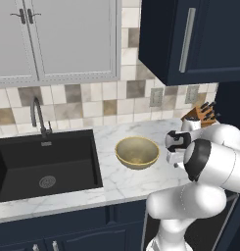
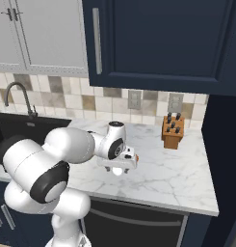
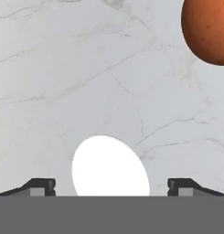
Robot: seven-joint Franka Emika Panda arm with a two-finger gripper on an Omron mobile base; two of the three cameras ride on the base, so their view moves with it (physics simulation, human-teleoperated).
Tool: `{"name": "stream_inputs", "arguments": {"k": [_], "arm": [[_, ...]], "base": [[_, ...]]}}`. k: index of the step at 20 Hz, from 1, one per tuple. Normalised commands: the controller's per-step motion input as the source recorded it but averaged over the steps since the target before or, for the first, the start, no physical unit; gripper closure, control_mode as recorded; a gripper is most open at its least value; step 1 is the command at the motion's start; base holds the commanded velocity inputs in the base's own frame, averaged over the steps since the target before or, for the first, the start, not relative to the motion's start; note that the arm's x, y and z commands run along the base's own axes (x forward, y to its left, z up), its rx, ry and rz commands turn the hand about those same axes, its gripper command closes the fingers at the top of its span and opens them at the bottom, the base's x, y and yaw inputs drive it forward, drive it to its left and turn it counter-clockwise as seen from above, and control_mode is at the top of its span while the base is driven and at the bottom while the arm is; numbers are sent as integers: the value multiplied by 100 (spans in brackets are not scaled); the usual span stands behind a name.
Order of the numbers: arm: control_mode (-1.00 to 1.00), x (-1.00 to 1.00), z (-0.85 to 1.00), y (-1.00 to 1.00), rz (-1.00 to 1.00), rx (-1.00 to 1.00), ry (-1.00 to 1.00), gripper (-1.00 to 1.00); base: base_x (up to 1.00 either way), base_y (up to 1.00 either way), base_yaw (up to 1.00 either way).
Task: Gather the eggs and milk located in the vicinity of the sink area and place them right next to the bowl.
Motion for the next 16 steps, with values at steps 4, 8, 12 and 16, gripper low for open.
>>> {"name": "stream_inputs", "arguments": {"k": [4,8,12,16], "arm": [[-100,0,0,0,0,0,0,100],[-100,0,0,0,0,0,0,100],[-100,0,0,11,1,0,0,100],[-100,-1,4,16,4,0,-4,100]], "base": [[0,0,0],[0,0,0],[0,0,0],[0,0,0]]}}
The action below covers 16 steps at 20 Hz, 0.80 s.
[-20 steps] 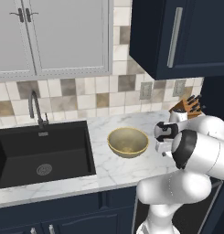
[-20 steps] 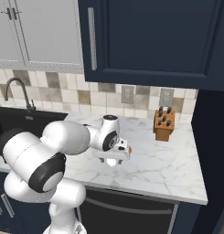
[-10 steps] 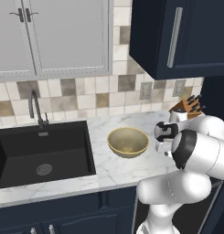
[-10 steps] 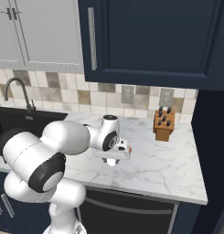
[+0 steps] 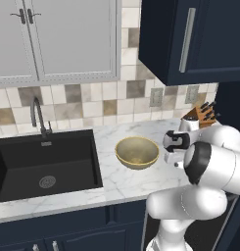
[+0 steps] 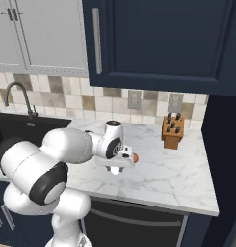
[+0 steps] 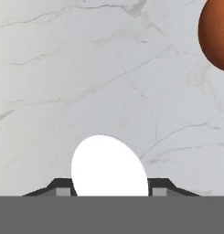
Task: Gather the eggs and milk located in the vicinity of the sink area and place them right next to the bowl.
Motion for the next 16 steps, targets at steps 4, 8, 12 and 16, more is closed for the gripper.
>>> {"name": "stream_inputs", "arguments": {"k": [4,8,12,16], "arm": [[-100,-7,23,21,7,4,-6,100],[-100,-2,2,31,14,2,0,100],[-100,0,0,31,19,0,0,100],[-100,0,-2,7,29,4,-7,100]], "base": [[0,0,0],[0,0,0],[0,0,0],[0,0,0]]}}
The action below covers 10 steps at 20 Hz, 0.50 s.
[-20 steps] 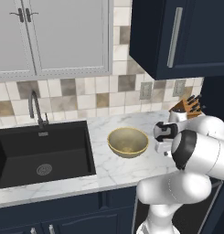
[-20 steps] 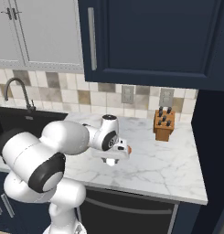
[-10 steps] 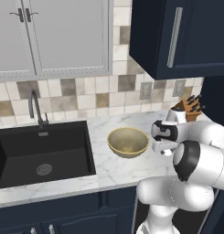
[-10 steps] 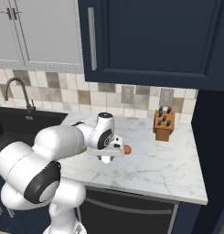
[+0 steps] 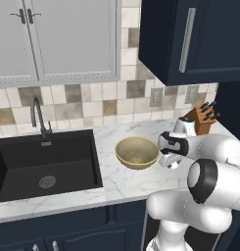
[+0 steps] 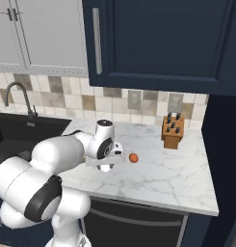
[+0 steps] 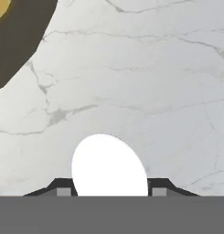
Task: Gather the eggs and milk located in the vicinity of the sink area and place them right next to the bowl.
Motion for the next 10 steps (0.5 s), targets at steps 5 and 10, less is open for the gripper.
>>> {"name": "stream_inputs", "arguments": {"k": [5,10], "arm": [[-100,0,-11,1,20,12,-10,100],[-100,1,-2,16,12,3,-5,100]], "base": [[0,0,0],[0,0,0]]}}
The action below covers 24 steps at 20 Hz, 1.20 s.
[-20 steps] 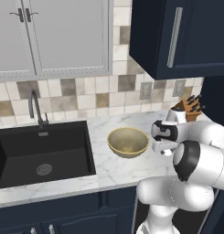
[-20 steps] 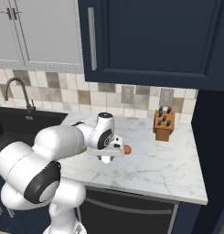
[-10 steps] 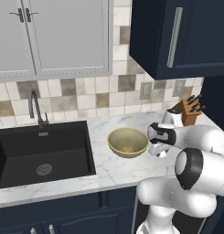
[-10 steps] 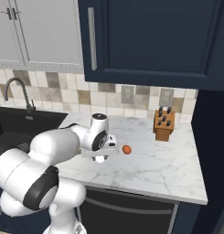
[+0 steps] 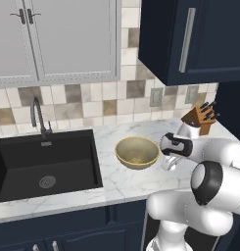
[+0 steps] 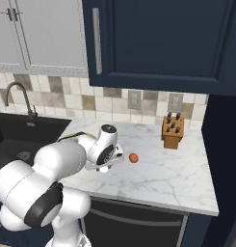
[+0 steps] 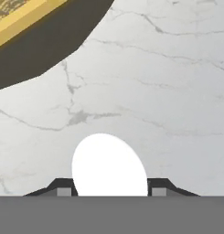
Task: Gather the eggs and milk located in the vicinity of the sink area and place them right next to the bowl.
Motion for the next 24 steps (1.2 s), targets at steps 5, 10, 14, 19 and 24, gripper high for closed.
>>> {"name": "stream_inputs", "arguments": {"k": [5,10,14,19,24], "arm": [[-100,4,-1,18,7,0,-3,100],[-100,11,0,15,3,0,0,100],[-100,17,0,18,0,0,0,100],[-100,3,0,19,0,0,-1,100],[-100,0,-2,2,0,0,-1,100]], "base": [[0,0,0],[0,0,0],[0,0,0],[0,0,0],[0,0,0]]}}
